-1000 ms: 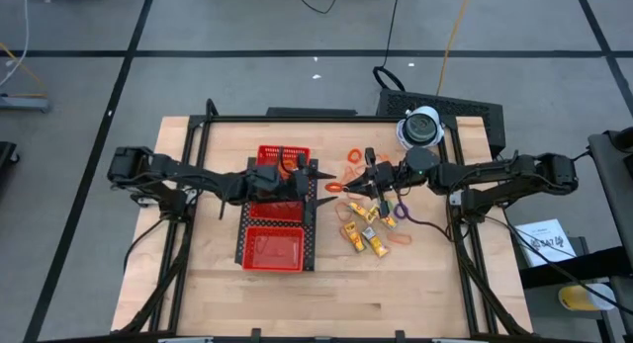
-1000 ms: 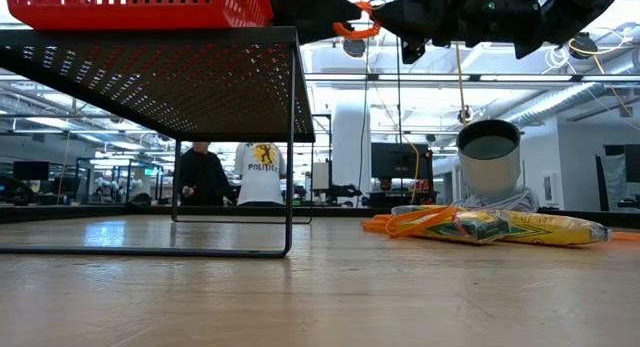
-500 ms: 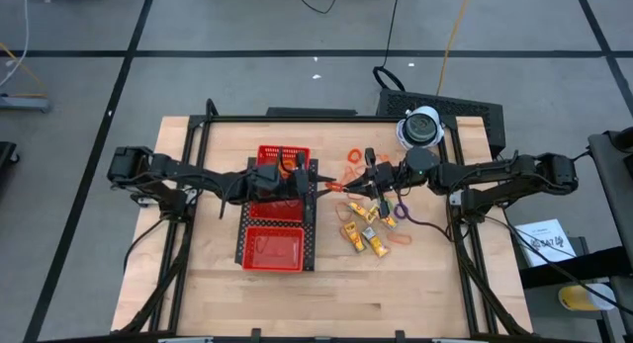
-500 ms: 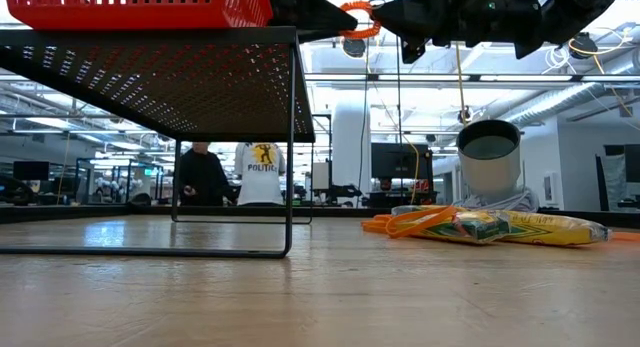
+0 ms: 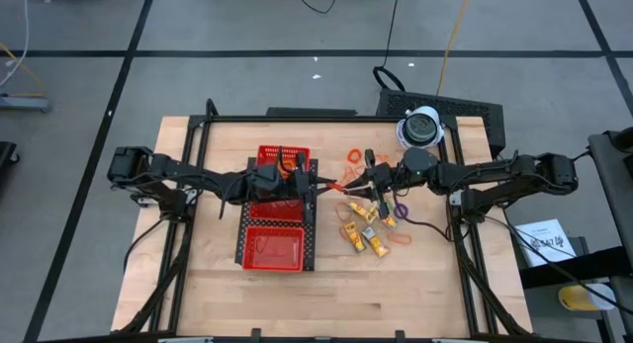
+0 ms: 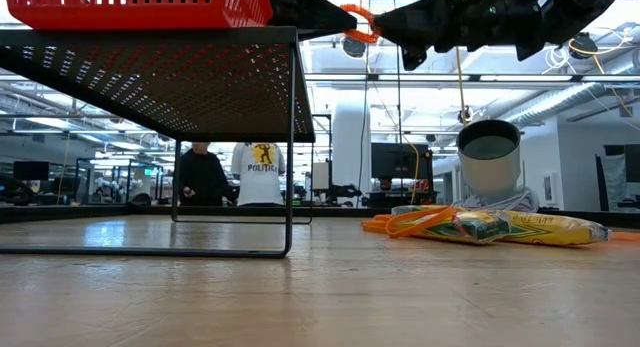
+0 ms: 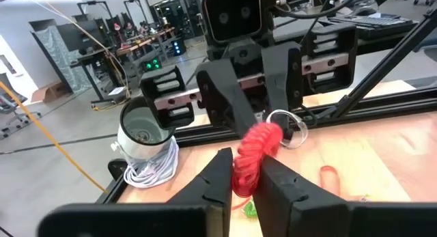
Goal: Pick & Place Office Desk Supplies
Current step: Put the orange spring keychain into the top red basket on the shelf
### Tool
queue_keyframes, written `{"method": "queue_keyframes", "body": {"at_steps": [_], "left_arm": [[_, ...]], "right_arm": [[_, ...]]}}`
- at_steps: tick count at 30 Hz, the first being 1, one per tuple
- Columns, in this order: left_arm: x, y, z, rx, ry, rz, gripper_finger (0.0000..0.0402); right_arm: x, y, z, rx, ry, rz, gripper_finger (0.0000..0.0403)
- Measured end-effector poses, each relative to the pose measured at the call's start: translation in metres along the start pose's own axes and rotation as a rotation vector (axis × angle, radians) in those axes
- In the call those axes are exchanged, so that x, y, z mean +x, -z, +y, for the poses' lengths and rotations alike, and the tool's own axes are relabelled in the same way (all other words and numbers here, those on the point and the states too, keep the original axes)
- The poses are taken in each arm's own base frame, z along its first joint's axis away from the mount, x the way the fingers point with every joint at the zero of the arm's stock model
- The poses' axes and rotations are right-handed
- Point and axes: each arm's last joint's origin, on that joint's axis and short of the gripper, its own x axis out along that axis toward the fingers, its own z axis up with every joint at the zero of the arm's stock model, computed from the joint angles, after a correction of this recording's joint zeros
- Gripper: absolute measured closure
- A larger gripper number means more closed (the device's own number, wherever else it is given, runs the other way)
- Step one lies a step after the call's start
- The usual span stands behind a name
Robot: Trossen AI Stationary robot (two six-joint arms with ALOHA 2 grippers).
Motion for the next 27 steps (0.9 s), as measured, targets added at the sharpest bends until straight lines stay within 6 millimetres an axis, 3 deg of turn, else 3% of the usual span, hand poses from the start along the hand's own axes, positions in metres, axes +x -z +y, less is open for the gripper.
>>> {"method": "queue_keyframes", "body": {"at_steps": [6, 12, 18, 27], "left_arm": [[-0.002, -0.003, 0.001, -0.04, -0.002, -0.012, 0.0364], [-0.011, -0.013, 0.006, -0.027, -0.002, -0.014, 0.0384], [-0.033, -0.03, 0.014, -0.022, -0.017, 0.02, 0.0353], [-0.066, -0.039, 0.026, -0.019, -0.088, 0.168, 0.0347]], "right_arm": [[-0.005, -0.006, 0.0, -0.006, 0.042, -0.017, 0.0262], [-0.023, -0.012, 0.001, -0.038, 0.199, 0.062, 0.0217], [-0.047, -0.012, 0.004, -0.026, 0.377, 0.193, 0.0207], [-0.067, -0.01, 0.009, 0.008, 0.437, 0.295, 0.0221]]}}
